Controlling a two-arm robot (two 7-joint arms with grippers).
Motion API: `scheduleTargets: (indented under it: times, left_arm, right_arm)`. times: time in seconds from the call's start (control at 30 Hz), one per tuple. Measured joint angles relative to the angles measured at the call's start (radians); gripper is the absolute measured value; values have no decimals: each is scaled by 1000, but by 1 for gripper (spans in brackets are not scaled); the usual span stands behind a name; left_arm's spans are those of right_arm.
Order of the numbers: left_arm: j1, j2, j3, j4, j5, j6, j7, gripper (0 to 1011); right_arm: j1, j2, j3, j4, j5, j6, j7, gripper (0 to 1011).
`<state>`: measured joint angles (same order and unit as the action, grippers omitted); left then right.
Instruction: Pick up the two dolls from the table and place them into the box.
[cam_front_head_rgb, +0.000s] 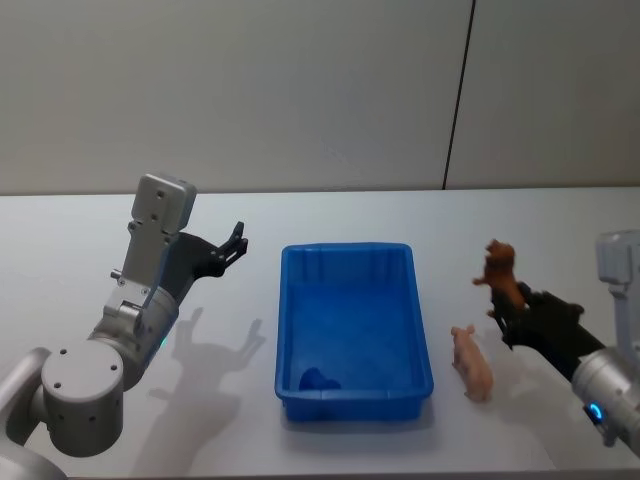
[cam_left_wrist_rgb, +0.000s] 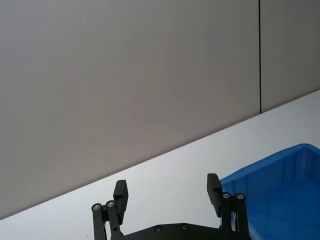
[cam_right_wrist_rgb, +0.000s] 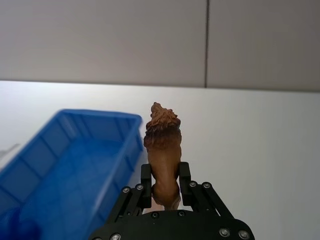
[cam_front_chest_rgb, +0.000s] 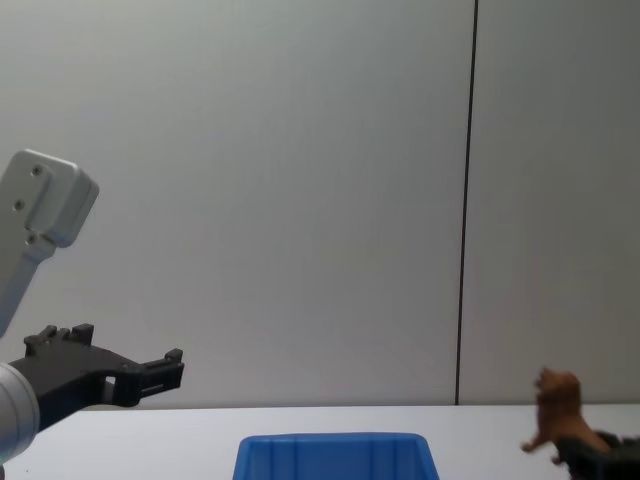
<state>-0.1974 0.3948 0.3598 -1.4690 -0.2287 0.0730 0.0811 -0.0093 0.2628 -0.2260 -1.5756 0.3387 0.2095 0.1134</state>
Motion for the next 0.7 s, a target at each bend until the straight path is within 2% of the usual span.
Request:
scheduleTargets:
  times: [0.37,0.6,0.7]
  left_arm:
    - [0,0,0,0,0,0,0,1001]
    - [0,0,0,0,0,0,0,1001]
    - [0,0,0,0,0,0,0,1001]
  right_arm:
    - [38,-26,-26,-16,-41,-64,119,309]
    - [86,-62,-54,18,-81,-91,199,309]
    - [121,-89,-73,58,-109,-105,244,327]
